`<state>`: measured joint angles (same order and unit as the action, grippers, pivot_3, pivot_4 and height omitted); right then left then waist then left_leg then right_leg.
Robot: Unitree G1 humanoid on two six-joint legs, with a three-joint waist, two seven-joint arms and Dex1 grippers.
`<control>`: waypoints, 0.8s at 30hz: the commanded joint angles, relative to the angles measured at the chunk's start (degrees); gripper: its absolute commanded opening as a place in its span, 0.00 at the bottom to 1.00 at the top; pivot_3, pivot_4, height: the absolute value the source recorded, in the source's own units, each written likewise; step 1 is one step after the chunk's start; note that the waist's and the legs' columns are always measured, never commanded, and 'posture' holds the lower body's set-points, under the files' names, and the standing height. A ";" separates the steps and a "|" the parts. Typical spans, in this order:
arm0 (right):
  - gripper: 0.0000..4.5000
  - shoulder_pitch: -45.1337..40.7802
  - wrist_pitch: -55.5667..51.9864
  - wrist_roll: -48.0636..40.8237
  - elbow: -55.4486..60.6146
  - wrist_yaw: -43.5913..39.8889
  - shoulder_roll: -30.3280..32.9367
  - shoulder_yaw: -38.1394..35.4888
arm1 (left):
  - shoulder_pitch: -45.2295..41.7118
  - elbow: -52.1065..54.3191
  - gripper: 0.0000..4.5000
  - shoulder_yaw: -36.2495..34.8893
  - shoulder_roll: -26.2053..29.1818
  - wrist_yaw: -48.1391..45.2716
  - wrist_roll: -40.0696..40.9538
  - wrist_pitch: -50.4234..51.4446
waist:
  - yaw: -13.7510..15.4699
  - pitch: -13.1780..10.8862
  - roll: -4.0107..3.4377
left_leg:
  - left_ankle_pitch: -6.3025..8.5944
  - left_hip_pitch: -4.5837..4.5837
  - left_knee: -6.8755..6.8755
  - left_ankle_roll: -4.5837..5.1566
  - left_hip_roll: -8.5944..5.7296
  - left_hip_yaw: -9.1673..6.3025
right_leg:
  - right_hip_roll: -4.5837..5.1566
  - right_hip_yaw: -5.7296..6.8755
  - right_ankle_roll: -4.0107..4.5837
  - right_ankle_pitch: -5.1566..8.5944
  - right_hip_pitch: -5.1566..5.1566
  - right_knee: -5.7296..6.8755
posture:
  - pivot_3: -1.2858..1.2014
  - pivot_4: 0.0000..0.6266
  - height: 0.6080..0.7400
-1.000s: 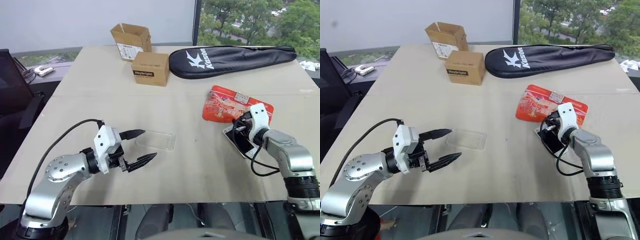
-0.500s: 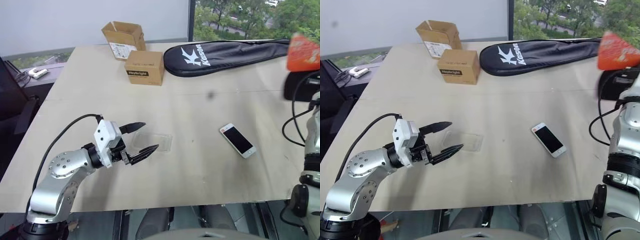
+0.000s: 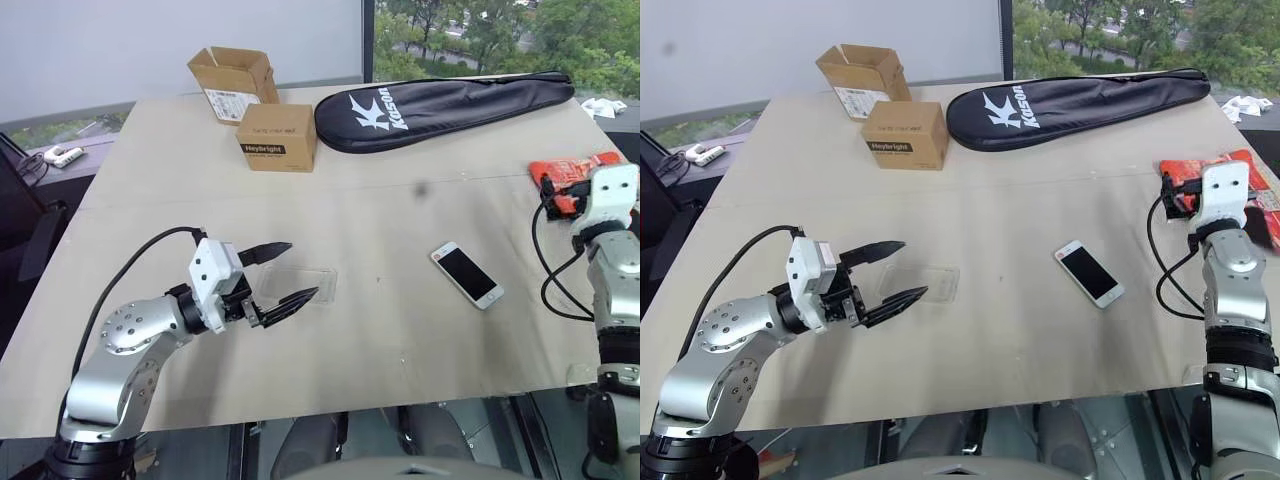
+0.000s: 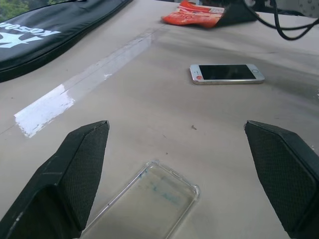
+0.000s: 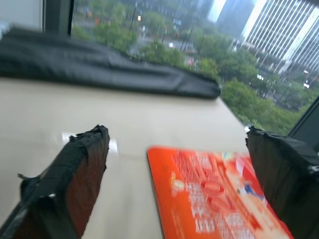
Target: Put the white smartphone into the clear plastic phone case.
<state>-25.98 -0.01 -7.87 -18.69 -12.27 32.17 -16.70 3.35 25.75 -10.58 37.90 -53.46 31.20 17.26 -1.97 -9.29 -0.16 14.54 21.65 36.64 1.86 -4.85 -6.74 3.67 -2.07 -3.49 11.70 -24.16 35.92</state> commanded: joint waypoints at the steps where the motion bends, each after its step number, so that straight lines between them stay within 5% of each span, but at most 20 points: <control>1: 0.99 -0.50 0.35 -4.06 4.31 -1.48 -0.69 -2.69 | 0.04 0.09 1.00 -1.33 0.02 -0.92 1.40 -1.48 | 0.02 0.00 0.00 | 0.00 0.00 0.00 0.00 0.01 -0.01 | 0.00 0.01 0.00 0.00 0.00 0.00 | 0.52 0.24 1.00; 7: 0.99 2.77 -5.47 -13.79 11.55 -14.62 -1.25 -0.58 | 1.43 -2.25 1.00 -1.45 0.93 -1.39 -1.33 -3.10 | 0.07 0.00 0.00 | 0.00 0.00 0.00 0.00 0.02 -0.01 | 0.00 -0.01 0.00 0.00 0.00 0.00 | 0.52 0.24 1.00; 16: 0.99 22.75 -19.45 -32.22 35.18 -37.26 1.45 3.72 | 4.80 -9.68 1.00 -3.13 2.63 0.83 -8.13 -6.78 | 1.32 -0.01 0.01 | 0.03 0.05 0.01 0.02 0.05 -0.16 | 0.24 0.15 -0.01 0.00 0.00 -0.02 | 0.52 0.24 1.00; 24: 0.99 29.87 -24.01 -32.24 44.47 -40.99 4.65 9.38 | 0.38 -19.41 1.00 3.76 5.67 -5.00 -15.84 -15.13 | 1.52 0.01 0.13 | 0.03 0.08 0.23 0.01 0.01 -0.31 | 0.34 0.43 -0.03 0.01 0.11 -0.01 | 0.52 0.24 1.00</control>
<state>3.86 -23.88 -40.32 23.56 -52.67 36.54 -7.42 4.96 7.33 -8.27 42.93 -57.50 17.21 4.56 -0.45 -9.28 -0.04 14.57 21.73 36.87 1.87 -4.84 -7.08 4.01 -1.62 -3.52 11.71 -24.04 35.90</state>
